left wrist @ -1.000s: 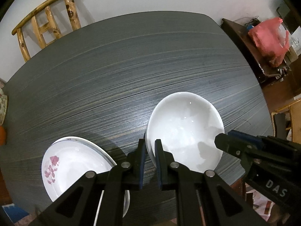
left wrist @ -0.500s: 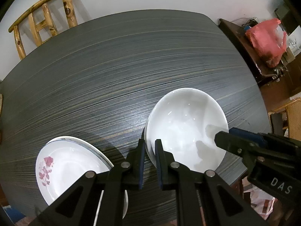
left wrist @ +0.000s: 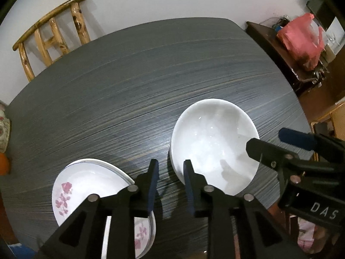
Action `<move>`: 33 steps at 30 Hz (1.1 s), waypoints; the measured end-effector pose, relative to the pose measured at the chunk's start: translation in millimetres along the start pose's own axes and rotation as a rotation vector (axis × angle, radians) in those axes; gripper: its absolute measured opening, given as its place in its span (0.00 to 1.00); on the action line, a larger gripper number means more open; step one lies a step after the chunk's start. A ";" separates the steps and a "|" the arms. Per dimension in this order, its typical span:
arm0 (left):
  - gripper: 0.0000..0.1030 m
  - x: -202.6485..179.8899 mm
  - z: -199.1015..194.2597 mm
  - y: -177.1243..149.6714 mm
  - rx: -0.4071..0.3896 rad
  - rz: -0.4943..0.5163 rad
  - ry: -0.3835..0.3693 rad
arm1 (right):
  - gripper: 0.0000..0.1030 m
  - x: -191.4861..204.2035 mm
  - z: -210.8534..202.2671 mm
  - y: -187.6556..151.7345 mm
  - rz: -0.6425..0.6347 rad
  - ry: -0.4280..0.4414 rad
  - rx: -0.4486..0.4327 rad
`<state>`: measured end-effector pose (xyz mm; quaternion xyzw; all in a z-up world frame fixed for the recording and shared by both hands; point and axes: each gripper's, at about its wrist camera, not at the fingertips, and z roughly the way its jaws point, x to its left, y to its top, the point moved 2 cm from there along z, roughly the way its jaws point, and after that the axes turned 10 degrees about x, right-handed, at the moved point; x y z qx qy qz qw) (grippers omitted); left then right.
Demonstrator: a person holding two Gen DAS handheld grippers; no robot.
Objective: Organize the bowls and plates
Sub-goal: 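Lower the nested bowls onto the table and open both grippers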
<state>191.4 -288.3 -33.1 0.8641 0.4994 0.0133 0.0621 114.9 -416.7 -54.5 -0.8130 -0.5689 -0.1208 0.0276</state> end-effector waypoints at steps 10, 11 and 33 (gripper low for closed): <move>0.25 9.8 -11.3 -8.5 -0.037 -0.046 0.003 | 0.71 3.6 -8.1 -4.9 -0.008 -0.029 -0.044; 0.25 10.6 -11.9 -9.9 -0.038 -0.051 0.007 | 0.72 4.0 -9.0 -6.1 -0.008 -0.026 -0.051; 0.25 49.7 -45.3 -72.1 -0.157 -0.157 0.132 | 0.75 27.9 -25.5 -43.2 -0.086 -0.073 -0.221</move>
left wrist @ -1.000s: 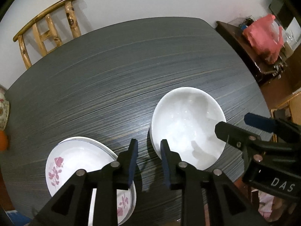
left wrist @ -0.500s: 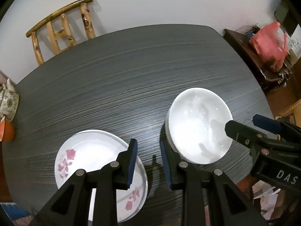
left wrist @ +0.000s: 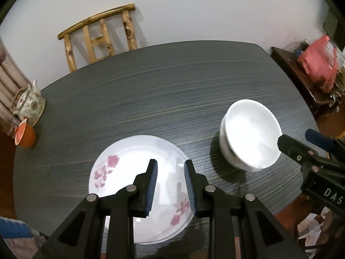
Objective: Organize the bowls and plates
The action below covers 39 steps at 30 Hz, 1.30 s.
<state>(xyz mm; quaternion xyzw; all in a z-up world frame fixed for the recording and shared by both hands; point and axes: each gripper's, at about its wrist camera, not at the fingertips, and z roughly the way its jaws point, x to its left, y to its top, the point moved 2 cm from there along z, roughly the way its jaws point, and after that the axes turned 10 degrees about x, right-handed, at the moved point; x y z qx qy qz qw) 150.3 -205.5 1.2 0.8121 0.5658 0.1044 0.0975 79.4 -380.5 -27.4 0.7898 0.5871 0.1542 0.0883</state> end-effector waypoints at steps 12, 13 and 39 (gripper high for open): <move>0.25 38.6 -25.2 -41.0 -0.062 -0.080 0.061 | 0.89 22.1 -12.2 -37.9 -0.012 0.035 -0.047; 0.26 42.5 -25.7 -45.2 -0.065 -0.083 0.068 | 0.89 24.4 -13.4 -41.4 -0.009 0.041 -0.053; 0.33 100.1 -21.6 -138.2 -0.046 -0.240 0.115 | 0.99 84.9 -28.4 -121.9 -0.097 0.132 -0.094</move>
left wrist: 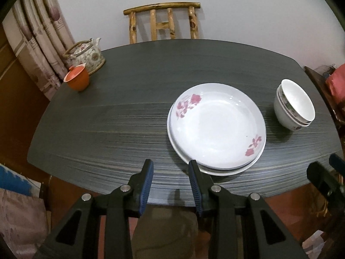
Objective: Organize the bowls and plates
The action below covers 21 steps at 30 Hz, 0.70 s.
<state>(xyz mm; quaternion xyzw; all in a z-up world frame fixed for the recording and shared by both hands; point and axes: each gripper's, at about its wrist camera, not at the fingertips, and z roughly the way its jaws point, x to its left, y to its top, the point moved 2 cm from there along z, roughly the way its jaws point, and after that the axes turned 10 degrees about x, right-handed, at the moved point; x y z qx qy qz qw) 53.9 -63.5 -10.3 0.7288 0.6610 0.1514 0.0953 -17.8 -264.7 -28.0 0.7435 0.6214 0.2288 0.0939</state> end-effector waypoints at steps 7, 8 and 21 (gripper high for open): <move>0.33 2.3 -0.3 -4.5 -0.004 -0.004 0.007 | 0.98 8.8 7.3 -12.1 -0.023 -0.030 -0.001; 0.33 1.8 -0.7 -5.5 -0.004 -0.001 0.006 | 0.98 10.4 7.8 -13.4 -0.028 -0.034 0.000; 0.33 -2.7 -0.4 -15.0 -0.013 0.006 0.028 | 0.98 23.7 7.2 -16.9 -0.071 -0.065 -0.012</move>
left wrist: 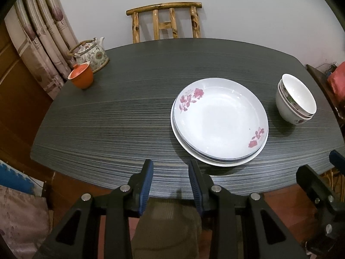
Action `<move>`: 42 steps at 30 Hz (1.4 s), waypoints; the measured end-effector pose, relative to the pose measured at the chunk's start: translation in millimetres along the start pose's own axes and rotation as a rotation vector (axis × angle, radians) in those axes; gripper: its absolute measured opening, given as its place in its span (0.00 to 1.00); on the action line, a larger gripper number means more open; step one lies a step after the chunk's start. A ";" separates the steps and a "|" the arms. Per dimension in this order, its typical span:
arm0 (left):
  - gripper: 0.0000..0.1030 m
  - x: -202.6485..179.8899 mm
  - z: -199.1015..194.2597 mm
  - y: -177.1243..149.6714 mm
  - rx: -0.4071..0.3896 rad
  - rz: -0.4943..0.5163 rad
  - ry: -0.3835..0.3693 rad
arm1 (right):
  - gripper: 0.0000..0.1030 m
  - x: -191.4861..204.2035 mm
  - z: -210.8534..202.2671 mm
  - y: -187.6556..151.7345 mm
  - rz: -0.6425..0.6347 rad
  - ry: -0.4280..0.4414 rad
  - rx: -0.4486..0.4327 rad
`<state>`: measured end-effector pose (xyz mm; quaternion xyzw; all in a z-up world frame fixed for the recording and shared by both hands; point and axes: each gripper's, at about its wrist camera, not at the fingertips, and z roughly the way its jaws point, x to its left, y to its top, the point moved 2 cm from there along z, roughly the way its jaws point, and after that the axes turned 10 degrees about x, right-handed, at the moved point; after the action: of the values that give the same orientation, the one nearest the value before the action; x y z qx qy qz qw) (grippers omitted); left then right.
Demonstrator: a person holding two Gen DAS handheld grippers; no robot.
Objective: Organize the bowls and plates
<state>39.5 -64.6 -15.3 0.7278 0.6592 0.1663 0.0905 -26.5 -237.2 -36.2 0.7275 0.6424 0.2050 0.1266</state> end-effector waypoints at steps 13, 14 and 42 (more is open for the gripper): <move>0.34 -3.4 1.7 -2.7 0.002 0.008 -0.002 | 0.98 3.0 2.0 -0.9 0.000 -0.008 0.003; 0.34 -3.6 2.0 -2.8 0.003 0.008 0.001 | 0.98 3.3 2.3 -1.1 0.000 -0.007 0.003; 0.34 -8.6 10.2 -2.6 0.018 0.026 -0.007 | 0.98 8.8 11.4 -1.7 -0.010 -0.008 0.028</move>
<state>40.1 -71.9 -26.8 0.7377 0.6508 0.1589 0.0839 -22.0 -227.4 -45.8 0.7267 0.6484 0.1922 0.1201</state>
